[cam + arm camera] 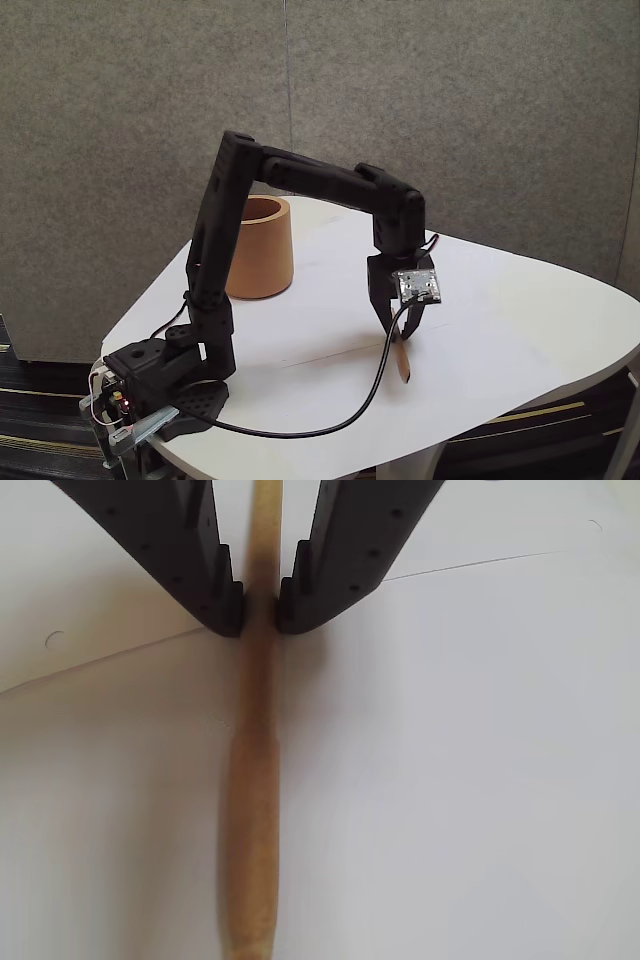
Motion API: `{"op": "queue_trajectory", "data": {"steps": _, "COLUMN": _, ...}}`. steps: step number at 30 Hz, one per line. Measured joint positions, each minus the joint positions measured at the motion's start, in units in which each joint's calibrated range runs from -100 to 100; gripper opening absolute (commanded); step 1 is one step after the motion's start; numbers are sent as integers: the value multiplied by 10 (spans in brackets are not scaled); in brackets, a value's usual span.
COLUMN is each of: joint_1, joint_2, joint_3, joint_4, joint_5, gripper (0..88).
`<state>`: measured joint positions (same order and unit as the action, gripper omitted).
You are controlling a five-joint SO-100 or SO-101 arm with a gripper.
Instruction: Grab the pen and put it in the pen holder.
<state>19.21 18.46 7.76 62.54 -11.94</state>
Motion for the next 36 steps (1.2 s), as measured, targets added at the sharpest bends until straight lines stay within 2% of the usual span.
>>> {"op": "queue_trajectory", "data": {"steps": 12, "joint_1": -6, "joint_2": -36, "joint_3": 0, "joint_4": 6, "joint_5": 0, "gripper": 9}}
{"op": "queue_trajectory", "data": {"steps": 22, "joint_1": -7, "joint_2": -207, "joint_3": 0, "joint_4": 7, "joint_5": 0, "gripper": 8}}
{"op": "queue_trajectory", "data": {"steps": 31, "joint_1": -70, "joint_2": -396, "joint_3": 13, "joint_4": 8, "joint_5": 42, "gripper": 8}}
{"op": "queue_trajectory", "data": {"steps": 36, "joint_1": -143, "joint_2": -480, "joint_3": 14, "joint_4": 39, "joint_5": 82, "gripper": 8}}
